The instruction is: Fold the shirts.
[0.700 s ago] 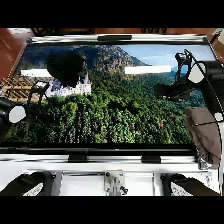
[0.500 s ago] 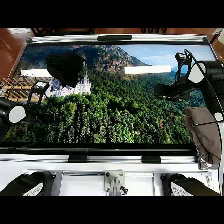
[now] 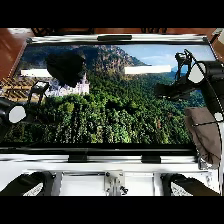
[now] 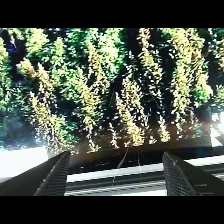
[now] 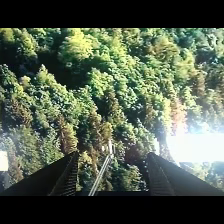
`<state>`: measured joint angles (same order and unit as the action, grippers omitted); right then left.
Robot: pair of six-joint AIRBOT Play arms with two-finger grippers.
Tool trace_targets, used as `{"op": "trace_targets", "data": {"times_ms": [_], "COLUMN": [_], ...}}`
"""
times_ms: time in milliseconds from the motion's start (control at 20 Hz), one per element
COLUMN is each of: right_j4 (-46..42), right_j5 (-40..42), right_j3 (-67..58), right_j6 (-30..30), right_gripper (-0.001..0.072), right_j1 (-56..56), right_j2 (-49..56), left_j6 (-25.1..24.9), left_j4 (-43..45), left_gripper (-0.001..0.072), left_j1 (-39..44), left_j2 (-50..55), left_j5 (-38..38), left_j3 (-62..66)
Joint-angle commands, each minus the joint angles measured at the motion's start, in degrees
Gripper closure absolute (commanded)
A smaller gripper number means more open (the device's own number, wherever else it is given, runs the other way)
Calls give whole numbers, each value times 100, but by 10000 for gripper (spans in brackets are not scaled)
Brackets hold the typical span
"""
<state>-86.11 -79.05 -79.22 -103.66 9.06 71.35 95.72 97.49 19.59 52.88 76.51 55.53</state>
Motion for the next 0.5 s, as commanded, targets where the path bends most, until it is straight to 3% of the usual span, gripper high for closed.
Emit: {"op": "trace_targets", "data": {"times_ms": [0, 250, 450], "right_j4": [0, 2, -2], "right_j5": [0, 11, 28], "right_j3": [-4, -4, -4], "right_j6": [-2, -2, -2], "right_gripper": [171, 171, 171], "right_j1": [4, 4, 4], "right_j2": [2, 2, 2], "left_j6": [-2, 11, 256], "left_j4": [61, 188, -616], "left_gripper": [-13, -13, -13], "left_j1": [-7, -101, -98], "left_j2": [-2, -2, -2], "left_j5": [-15, -1220, -2315], "left_j3": [-2, -2, 0]}}
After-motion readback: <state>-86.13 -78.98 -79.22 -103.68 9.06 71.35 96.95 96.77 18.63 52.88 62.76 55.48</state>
